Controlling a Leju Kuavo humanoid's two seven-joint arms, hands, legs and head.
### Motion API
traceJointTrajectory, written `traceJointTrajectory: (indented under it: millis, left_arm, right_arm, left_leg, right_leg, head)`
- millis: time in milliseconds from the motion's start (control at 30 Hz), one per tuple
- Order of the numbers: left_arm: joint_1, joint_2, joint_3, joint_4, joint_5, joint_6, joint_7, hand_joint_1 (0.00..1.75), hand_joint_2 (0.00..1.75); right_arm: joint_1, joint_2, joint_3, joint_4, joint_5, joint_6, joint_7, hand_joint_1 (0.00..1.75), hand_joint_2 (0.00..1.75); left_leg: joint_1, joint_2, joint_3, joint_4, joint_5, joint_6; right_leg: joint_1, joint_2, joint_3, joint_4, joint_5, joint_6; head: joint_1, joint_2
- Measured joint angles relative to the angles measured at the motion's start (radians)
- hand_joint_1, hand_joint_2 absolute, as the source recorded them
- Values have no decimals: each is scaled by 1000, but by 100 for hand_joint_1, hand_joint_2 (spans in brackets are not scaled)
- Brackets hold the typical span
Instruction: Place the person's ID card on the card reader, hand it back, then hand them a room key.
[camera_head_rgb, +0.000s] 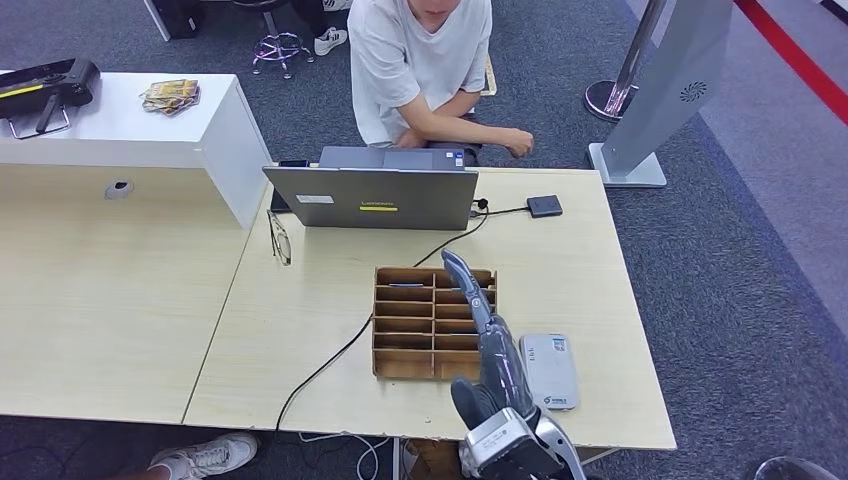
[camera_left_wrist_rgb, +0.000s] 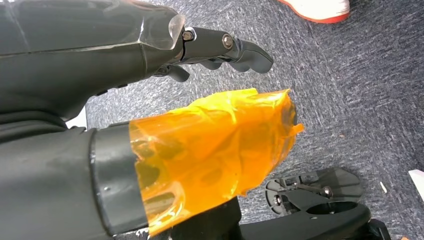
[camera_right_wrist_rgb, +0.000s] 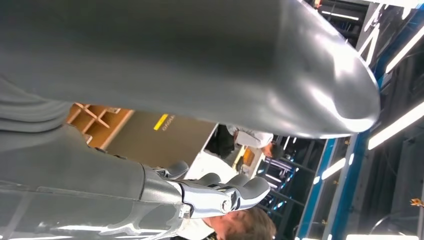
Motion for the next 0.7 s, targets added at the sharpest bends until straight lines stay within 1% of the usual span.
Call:
traceJointTrajectory:
  millis: [167, 367, 700]
  left_arm:
    - [0, 0, 5, 0, 6, 3, 0, 0, 0]
    - [0, 0, 10, 0, 10, 9, 16, 0, 0]
    - [-1, 0, 11, 0, 8, 11, 19, 0, 0]
  right_arm:
    - [38, -3, 0, 0, -44, 18, -22, 0, 0]
    - [78, -4, 4, 8, -58, 21, -32, 0, 0]
    - [97, -8, 5, 63, -45, 18, -10, 0, 0]
  left_leg:
    - [0, 0, 0, 0, 0, 0]
    - [0, 0, 0, 0, 0, 0]
    - [0, 0, 0, 0, 0, 0]
  right_leg:
    - [0, 0, 0, 0, 0, 0]
    - [0, 0, 0, 0, 0, 0]
    - [0, 0, 0, 0, 0, 0]
  head:
    - [0, 0]
    - [0, 0]
    - [0, 0]
